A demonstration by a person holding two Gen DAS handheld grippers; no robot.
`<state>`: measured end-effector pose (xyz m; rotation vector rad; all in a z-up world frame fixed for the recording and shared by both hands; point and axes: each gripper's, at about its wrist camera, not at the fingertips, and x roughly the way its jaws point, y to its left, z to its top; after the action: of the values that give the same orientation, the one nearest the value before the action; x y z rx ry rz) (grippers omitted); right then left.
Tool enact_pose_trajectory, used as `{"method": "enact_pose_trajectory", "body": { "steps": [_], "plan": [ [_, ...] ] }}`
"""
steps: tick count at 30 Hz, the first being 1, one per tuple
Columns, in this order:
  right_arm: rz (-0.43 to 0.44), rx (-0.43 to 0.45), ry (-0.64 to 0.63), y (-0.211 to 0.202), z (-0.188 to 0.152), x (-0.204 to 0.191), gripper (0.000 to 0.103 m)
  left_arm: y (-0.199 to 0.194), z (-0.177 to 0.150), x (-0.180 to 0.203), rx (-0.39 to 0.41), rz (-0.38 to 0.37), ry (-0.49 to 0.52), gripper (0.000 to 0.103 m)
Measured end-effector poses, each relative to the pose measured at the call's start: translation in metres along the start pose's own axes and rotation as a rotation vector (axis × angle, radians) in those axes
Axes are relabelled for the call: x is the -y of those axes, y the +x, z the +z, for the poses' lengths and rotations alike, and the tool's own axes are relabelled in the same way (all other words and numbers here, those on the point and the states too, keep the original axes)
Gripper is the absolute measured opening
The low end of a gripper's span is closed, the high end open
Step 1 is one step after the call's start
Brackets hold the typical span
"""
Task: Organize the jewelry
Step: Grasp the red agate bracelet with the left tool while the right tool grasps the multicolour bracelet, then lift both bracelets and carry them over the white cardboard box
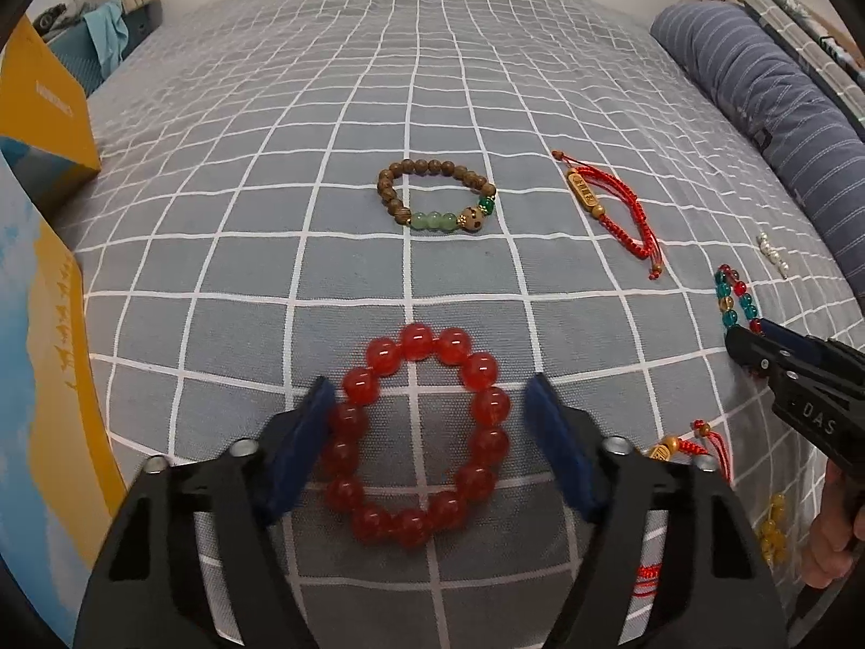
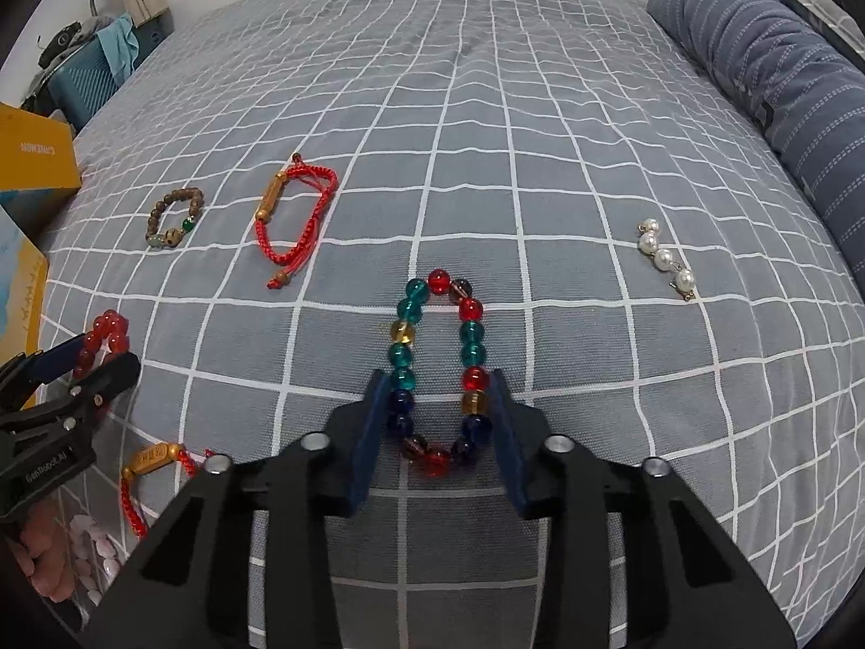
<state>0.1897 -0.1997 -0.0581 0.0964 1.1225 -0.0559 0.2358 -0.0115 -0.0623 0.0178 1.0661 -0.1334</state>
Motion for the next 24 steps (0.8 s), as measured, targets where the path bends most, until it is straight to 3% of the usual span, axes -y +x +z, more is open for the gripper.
{"method": "enact_pose_trajectory", "body": {
  "steps": [2,5,6,9,11,13,14,24],
  "plan": [
    [0.003,-0.003,0.0,0.0,0.0,-0.001,0.022,-0.001,0.001,-0.001,-0.008,-0.009,-0.003,0.048],
    [0.01,-0.006,0.007,-0.002,0.0,0.001,0.018,-0.004,0.002,-0.004,-0.021,-0.024,-0.008,0.028],
    [0.011,-0.007,0.008,-0.003,0.001,0.002,0.018,-0.004,0.003,-0.004,-0.025,-0.033,-0.009,0.025],
    [0.017,-0.005,0.014,-0.007,0.0,0.003,0.018,-0.007,0.003,-0.006,-0.03,-0.054,-0.02,0.025],
    [0.02,0.0,0.013,-0.011,0.001,0.002,0.009,-0.009,0.003,-0.005,-0.034,-0.065,-0.025,0.025],
    [0.017,0.008,0.011,-0.014,0.002,0.003,0.009,-0.012,0.003,-0.005,-0.035,-0.077,-0.024,0.021],
    [0.013,0.011,0.009,-0.016,0.002,0.003,0.009,-0.013,0.004,-0.005,-0.032,-0.078,-0.021,0.013],
    [0.025,0.035,0.01,-0.029,0.005,0.005,0.009,-0.029,0.007,-0.001,-0.016,-0.085,0.0,0.013]
  ]
}}
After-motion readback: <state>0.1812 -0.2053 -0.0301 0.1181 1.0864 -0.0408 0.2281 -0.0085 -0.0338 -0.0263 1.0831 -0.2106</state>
